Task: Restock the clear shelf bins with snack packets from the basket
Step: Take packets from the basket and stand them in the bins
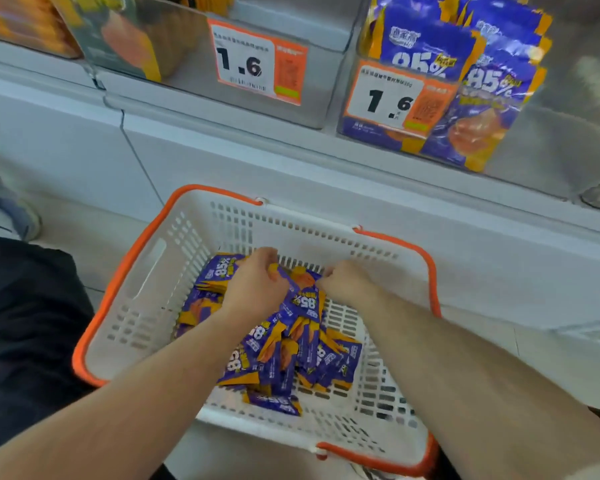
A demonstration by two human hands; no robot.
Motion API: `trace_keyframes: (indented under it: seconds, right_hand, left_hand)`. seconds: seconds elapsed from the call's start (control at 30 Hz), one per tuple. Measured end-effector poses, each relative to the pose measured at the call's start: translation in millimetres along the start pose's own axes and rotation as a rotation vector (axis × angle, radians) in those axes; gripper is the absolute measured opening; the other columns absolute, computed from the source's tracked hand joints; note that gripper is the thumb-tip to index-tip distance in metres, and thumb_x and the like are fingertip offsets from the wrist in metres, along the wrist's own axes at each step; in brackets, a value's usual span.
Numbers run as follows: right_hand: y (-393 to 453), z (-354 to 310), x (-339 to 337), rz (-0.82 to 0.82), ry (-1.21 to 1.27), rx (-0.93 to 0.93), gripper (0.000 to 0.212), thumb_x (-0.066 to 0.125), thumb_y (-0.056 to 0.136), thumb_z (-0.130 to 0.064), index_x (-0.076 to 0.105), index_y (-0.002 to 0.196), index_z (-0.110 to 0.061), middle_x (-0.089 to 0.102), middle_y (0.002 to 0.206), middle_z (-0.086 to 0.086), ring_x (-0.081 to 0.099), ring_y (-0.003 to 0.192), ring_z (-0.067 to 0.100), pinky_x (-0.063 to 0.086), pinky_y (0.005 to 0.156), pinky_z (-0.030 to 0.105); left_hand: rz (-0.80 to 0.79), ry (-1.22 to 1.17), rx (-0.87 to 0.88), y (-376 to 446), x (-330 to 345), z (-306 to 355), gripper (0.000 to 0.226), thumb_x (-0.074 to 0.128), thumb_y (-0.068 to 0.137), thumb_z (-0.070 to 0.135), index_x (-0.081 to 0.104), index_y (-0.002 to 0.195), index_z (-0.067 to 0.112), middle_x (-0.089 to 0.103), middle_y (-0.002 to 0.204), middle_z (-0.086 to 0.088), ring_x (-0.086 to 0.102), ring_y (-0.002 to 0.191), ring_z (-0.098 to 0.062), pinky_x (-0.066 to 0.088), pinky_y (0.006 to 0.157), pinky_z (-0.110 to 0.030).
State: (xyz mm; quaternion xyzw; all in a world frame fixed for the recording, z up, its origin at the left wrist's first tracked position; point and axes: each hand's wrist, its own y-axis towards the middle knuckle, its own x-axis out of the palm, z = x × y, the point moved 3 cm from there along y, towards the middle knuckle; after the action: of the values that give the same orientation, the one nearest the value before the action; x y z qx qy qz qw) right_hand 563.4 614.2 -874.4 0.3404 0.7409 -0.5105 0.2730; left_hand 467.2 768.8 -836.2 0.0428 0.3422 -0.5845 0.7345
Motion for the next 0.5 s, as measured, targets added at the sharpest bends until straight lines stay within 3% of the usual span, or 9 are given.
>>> trace_keyframes:
  seconds: [0.07,0.1,0.13,0.17,0.2,0.23,0.3,0.4,0.5]
  right_hand:
    - [7,10,34,-0.088,0.182,0.175,0.016,0.055,0.092,-0.018,0.052,0.077,-0.014,0.044,0.071,0.007,0.041,0.060,0.016,0.034,0.059,0.030]
    - [8,15,48,-0.119,0.279,0.253,0.009,0.055,0.093,-0.019,0.055,0.084,-0.018,0.043,0.074,0.008,0.041,0.063,0.018,0.035,0.059,0.032]
    - [12,21,60,-0.141,0.375,0.305,0.012,0.054,0.095,-0.020,0.061,0.102,-0.013,0.051,0.083,0.013,0.050,0.071,0.023,0.043,0.064,0.035]
    - [18,25,74,-0.170,0.470,0.369,0.030,0.055,0.096,-0.022,0.060,0.119,-0.004,0.060,0.102,0.018,0.059,0.090,0.029,0.052,0.078,0.040]
    - [18,31,80,-0.178,0.576,0.435,0.046,0.056,0.096,-0.024,0.051,0.134,0.002,0.057,0.128,0.021,0.057,0.114,0.033,0.049,0.097,0.042]
    - [18,33,87,-0.198,0.685,0.485,0.053,0.058,0.097,-0.025,0.044,0.141,0.001,0.046,0.146,0.018,0.047,0.130,0.033,0.043,0.105,0.043]
    - [22,31,99,-0.240,0.884,0.532,0.060,0.058,0.097,-0.029,0.036,0.148,-0.005,0.031,0.157,0.011,0.033,0.142,0.030,0.035,0.107,0.043]
    - [31,32,105,-0.123,1.054,0.598,0.058,0.062,0.094,-0.026,0.041,0.145,-0.004,0.039,0.151,0.012,0.041,0.136,0.029,0.038,0.101,0.043]
    - [37,39,104,-0.044,1.133,0.623,0.043,0.061,0.091,-0.009,0.052,0.131,0.003,0.055,0.134,0.018,0.059,0.097,0.027,0.049,0.081,0.036]
  left_hand:
    - [-0.015,0.010,-0.058,1,-2,-13,0.048,0.057,0.096,0.021,0.042,0.142,0.021,0.053,0.139,0.004,0.053,0.108,-0.012,0.041,0.083,-0.027]
    - [-0.023,0.011,-0.073,2,-3,-19,0.046,0.058,0.095,0.020,0.045,0.139,0.024,0.052,0.139,0.005,0.054,0.112,-0.014,0.041,0.084,-0.027]
    - [-0.031,0.011,-0.084,3,-4,-22,0.043,0.059,0.094,0.019,0.046,0.135,0.027,0.052,0.140,0.005,0.054,0.114,-0.014,0.041,0.084,-0.028]
    - [-0.045,0.023,-0.101,4,-4,-27,0.043,0.059,0.093,0.019,0.047,0.132,0.029,0.052,0.140,0.005,0.055,0.114,-0.015,0.042,0.083,-0.028]
    - [-0.060,0.034,-0.103,3,-5,-28,0.046,0.059,0.092,0.019,0.045,0.135,0.029,0.051,0.141,0.005,0.055,0.115,-0.015,0.044,0.082,-0.029]
    - [-0.072,0.046,-0.110,4,-4,-30,0.050,0.058,0.092,0.019,0.043,0.140,0.026,0.051,0.141,0.005,0.056,0.115,-0.016,0.046,0.082,-0.030]
    - [-0.075,0.066,-0.137,9,-4,-35,0.053,0.057,0.094,0.021,0.040,0.144,0.023,0.051,0.139,0.007,0.060,0.102,-0.015,0.047,0.075,-0.029]
    - [-0.066,0.085,-0.159,17,-1,-37,0.048,0.056,0.094,0.021,0.043,0.141,0.023,0.053,0.136,0.008,0.057,0.097,-0.013,0.044,0.071,-0.028]
    - [-0.077,0.101,-0.171,22,4,-38,0.046,0.056,0.094,0.019,0.045,0.138,0.022,0.054,0.136,0.008,0.055,0.109,-0.013,0.045,0.080,-0.031]
